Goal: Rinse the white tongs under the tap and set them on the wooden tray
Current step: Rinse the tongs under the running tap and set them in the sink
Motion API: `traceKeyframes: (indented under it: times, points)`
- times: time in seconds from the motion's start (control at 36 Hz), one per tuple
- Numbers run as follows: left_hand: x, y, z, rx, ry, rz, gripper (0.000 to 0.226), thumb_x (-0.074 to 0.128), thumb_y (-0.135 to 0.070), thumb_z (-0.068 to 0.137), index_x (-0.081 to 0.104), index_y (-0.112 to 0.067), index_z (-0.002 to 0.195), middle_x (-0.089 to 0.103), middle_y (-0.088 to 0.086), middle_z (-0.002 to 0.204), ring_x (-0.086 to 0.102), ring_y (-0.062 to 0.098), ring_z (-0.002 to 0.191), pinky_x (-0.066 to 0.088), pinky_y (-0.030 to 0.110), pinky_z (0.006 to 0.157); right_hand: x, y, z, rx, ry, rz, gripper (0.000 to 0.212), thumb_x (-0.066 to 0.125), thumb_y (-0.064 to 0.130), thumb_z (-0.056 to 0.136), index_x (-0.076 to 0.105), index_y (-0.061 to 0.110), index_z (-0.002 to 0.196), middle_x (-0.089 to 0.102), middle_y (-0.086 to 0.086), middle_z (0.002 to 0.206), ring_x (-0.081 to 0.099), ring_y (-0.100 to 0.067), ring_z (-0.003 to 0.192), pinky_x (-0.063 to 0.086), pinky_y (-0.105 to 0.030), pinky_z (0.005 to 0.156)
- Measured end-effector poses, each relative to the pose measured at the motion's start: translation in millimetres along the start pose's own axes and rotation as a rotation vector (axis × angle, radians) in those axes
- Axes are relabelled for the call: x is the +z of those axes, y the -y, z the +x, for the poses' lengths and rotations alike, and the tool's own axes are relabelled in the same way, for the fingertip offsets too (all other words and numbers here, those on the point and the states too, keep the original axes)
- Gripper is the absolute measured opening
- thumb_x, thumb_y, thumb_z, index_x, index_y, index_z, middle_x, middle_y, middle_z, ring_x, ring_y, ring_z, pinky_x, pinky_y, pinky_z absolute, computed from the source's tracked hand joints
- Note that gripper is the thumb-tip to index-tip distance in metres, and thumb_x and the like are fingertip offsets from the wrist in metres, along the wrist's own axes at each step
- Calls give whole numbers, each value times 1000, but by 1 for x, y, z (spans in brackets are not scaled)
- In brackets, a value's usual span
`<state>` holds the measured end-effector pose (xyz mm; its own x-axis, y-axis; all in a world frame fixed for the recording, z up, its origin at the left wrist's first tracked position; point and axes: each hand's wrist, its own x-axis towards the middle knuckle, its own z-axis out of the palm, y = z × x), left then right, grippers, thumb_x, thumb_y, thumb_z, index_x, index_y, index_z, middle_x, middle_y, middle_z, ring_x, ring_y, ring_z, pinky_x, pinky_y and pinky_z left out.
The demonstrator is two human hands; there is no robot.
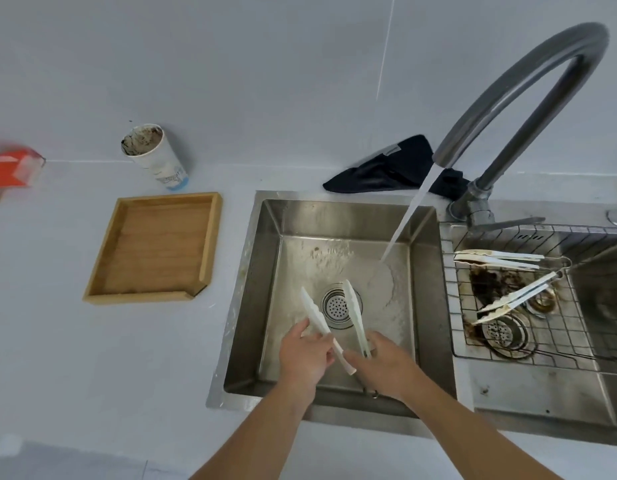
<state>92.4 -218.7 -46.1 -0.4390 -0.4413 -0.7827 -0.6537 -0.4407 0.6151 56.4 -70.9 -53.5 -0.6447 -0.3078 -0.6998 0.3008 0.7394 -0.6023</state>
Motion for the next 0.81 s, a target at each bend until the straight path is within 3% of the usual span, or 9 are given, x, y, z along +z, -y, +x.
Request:
traceKeyframes:
  times: [0.08, 0.17, 0.25, 0.39, 0.53, 0.61, 0.67, 0.72, 0.81]
  points:
    - [-11, -2, 13, 19, -5, 53, 51, 70, 2, 91, 58, -18, 136, 74, 10, 104, 73, 21, 85, 62, 28, 65, 14, 5, 8, 45, 17, 72, 45, 62, 59, 85, 58, 33, 122, 68, 11, 102, 65, -6, 90, 51, -26, 75]
    - [-21, -2, 27, 32, 26, 113, 46, 64, 4, 94, 56, -6, 138, 73, 18, 112, 67, 26, 87, 59, 41, 85, 27, 9, 18, 104, 50, 198, 37, 67, 56, 84, 64, 31, 111, 72, 6, 102, 69, -14, 94, 57, -38, 89]
    - [-28, -2, 41, 39, -1, 186, 41, 66, 4, 92, 67, -10, 131, 76, 3, 96, 73, 22, 91, 59, 42, 96, 36, 12, 25, 143, 78, 317, 19, 70, 48, 82, 64, 41, 99, 73, 6, 105, 69, -16, 99, 55, -45, 97]
    - [-43, 3, 65, 12, -28, 266, 34, 69, -7, 93, 74, -22, 123, 78, -4, 100, 75, 19, 93, 62, 41, 90, 57, 15, 40, 205, 113, 422, 59, 70, 45, 73, 57, 43, 130, 72, 6, 118, 69, -19, 107, 54, -46, 100]
    - [-50, 9, 85, -1, 19, 350, 32, 64, -11, 99, 74, -27, 124, 77, 1, 111, 73, 23, 100, 61, 44, 92, 71, 17, 55, 224, 136, 456, 41, 68, 37, 85, 57, 49, 123, 73, 11, 110, 68, -14, 102, 55, -36, 88]
    - [-52, 10, 93, -13, 58, 356, 34, 63, -12, 99, 70, -26, 130, 74, 4, 119, 71, 28, 109, 59, 48, 97, 76, 16, 66, 224, 121, 461, 31, 59, 25, 94, 66, 37, 121, 73, 7, 120, 67, -16, 108, 53, -35, 95]
    - [-54, 11, 99, -29, 62, 370, 35, 60, -14, 101, 68, -26, 134, 72, 4, 125, 68, 28, 114, 57, 49, 100, 80, 16, 71, 244, 116, 461, 32, 52, 22, 98, 68, 27, 126, 75, -1, 118, 68, -27, 111, 52, -46, 103]
    - [-55, 12, 105, -52, 57, 361, 36, 59, -16, 102, 66, -26, 135, 72, 3, 125, 67, 28, 115, 57, 49, 100, 82, 17, 75, 271, 126, 485, 32, 47, 24, 101, 71, 18, 120, 76, -12, 110, 67, -38, 112, 50, -54, 105]
    - [-54, 12, 111, -70, 60, 354, 33, 59, -19, 102, 67, -25, 133, 71, 3, 126, 66, 28, 117, 55, 49, 102, 83, 19, 80, 316, 129, 549, 44, 44, 40, 101, 70, 7, 113, 72, -20, 118, 61, -41, 120, 45, -57, 108]
